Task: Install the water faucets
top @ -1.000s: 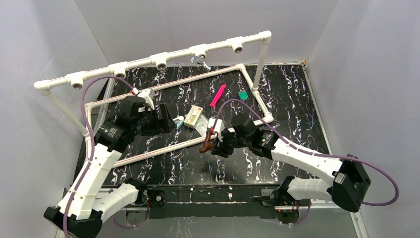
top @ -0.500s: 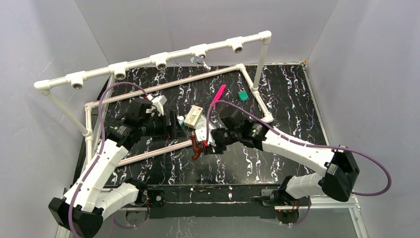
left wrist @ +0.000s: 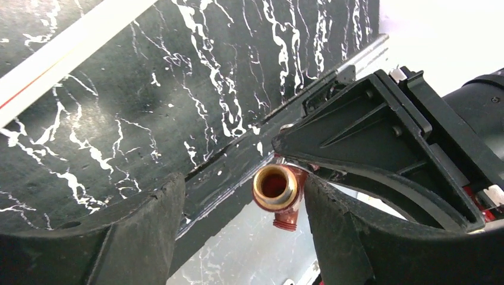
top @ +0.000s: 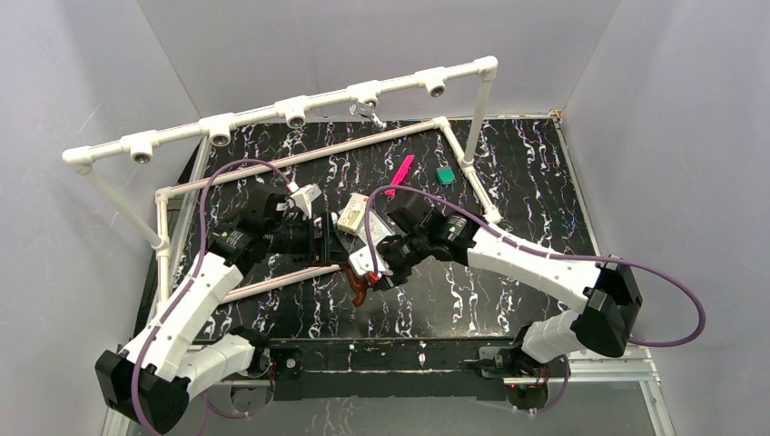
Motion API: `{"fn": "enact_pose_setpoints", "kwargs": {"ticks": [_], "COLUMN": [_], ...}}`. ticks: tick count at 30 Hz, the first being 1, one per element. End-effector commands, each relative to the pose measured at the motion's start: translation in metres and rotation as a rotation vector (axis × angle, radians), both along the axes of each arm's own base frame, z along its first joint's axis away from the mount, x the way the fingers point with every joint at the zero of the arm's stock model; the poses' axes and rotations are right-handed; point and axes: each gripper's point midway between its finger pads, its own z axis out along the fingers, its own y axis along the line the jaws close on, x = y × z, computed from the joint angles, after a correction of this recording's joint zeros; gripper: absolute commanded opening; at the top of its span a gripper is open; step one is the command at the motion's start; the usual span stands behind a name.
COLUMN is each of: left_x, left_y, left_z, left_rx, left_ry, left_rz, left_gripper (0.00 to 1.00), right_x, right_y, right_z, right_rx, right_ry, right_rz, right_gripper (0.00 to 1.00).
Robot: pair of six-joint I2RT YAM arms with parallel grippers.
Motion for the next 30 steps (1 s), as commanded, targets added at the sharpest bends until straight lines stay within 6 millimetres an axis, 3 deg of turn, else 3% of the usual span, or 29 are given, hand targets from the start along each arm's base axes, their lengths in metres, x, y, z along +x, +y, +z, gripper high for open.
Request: {"fn": "enact_pose_setpoints", "kwargs": {"ticks": [1,8,23,30], "left_x": [-0.014,-0.025,-0.037,-0.043], "left_y": [-0.014,-0.023,-0.032,-0.034], "left_z": [0.005,0.009,0.015,0.019], "left_rx": [-0.090,-0.162,-0.225,-0.237], "left_ry": [0.049,0.082,0.109,0.105], "left_rz": [-0.079,-0.130,-0.187,-0.214], "left_gripper": [0.69,0.61,0.40,0.39], "right_x": [-0.007,-0.013,-0.021,-0.023], "right_y": [0.008,0.013,0.002,-0.002], "right_z": [0.023,0.029,0.029,0.030], "right_rx": [0.051,0.074,0.073,0.077], "right_ry": [-0.053,-0.083,-0.108,-0.106], "right_rz": [0.097,0.143,0.153,0.143], "right_gripper": [0.01,0.01,0.01,0.01]}}
